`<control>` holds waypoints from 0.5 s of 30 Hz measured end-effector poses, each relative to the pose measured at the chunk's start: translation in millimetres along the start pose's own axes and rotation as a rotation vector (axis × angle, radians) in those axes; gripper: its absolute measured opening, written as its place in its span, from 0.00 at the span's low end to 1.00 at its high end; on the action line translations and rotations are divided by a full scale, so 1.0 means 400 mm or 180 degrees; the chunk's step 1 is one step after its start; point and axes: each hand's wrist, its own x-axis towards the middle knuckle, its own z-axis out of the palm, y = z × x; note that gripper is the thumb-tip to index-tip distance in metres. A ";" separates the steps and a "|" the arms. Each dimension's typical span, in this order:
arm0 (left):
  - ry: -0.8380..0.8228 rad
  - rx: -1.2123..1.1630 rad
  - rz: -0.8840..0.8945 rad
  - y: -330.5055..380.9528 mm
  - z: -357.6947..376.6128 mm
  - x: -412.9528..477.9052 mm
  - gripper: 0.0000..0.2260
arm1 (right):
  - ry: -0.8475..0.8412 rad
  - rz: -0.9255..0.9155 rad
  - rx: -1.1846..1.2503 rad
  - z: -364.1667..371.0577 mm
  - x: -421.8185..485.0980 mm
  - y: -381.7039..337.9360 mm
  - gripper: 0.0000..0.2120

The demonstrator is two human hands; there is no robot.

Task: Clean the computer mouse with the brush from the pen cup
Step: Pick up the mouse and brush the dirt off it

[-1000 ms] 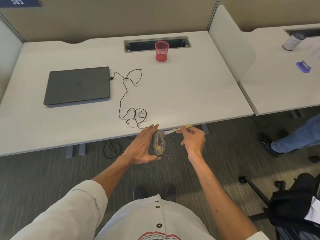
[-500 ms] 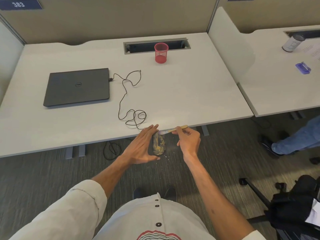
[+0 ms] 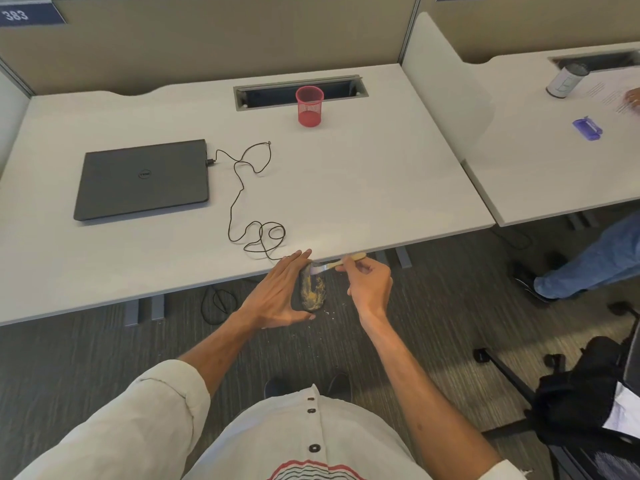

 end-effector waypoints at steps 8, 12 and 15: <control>-0.0056 -0.0017 0.0000 0.002 0.003 -0.006 0.57 | 0.0282 0.0180 -0.0091 -0.040 0.003 0.010 0.11; -0.0065 -0.0020 0.0006 0.005 0.002 -0.004 0.57 | 0.0152 -0.0005 0.0105 -0.029 -0.003 0.011 0.12; -0.0063 -0.0051 0.0013 0.008 -0.001 -0.001 0.58 | -0.0049 -0.0095 0.0182 -0.012 -0.019 0.009 0.11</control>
